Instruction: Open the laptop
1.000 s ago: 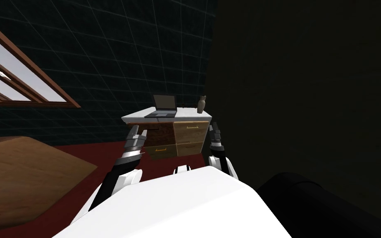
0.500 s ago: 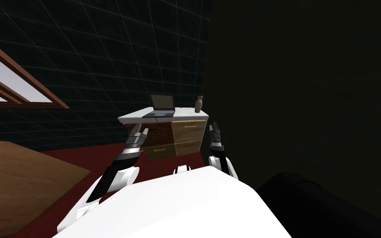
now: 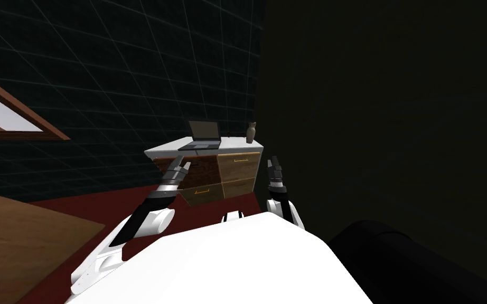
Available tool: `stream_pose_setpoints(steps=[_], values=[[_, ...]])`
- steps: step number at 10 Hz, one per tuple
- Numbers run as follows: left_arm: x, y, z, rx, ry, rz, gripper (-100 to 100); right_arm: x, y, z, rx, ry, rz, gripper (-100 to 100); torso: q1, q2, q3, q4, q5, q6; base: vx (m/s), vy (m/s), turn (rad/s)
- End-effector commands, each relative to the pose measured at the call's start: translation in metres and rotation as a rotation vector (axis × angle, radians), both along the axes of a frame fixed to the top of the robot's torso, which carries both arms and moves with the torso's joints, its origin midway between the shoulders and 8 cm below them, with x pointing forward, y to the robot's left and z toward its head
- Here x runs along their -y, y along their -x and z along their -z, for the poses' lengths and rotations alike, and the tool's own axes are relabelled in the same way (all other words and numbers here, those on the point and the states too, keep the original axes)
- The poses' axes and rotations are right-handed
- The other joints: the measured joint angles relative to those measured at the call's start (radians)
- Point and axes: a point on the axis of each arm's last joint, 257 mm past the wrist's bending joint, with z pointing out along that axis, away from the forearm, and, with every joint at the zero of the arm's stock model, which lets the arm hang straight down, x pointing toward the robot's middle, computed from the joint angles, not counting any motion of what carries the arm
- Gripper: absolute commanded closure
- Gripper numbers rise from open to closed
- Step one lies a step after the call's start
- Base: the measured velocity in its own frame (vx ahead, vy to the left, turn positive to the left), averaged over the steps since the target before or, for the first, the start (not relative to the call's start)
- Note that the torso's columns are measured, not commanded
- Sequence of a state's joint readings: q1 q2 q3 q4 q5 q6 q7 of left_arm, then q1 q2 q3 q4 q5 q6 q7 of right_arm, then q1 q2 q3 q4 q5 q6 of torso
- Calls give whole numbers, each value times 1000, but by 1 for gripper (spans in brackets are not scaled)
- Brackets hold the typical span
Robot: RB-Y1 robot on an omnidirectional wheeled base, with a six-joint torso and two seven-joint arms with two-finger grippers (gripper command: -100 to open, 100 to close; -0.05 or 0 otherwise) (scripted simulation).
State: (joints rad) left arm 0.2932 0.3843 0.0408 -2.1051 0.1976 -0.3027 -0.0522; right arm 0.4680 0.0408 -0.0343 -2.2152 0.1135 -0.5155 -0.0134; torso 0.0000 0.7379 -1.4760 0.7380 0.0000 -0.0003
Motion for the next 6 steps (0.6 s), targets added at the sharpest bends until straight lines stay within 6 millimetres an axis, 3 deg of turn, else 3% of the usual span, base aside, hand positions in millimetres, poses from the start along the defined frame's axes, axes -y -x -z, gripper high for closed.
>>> stream_pose_setpoints(steps=[1,6], values=[[-3,-10,-2,-17,-41,20,-100,0,0,0,0,0,0,0,0,0,0,0,0,0,-29,3,-69],[-18,-39,-10,-64,-107,48,-100,0,0,0,0,0,0,0,0,0,0,0,0,0,-28,6,-103]])
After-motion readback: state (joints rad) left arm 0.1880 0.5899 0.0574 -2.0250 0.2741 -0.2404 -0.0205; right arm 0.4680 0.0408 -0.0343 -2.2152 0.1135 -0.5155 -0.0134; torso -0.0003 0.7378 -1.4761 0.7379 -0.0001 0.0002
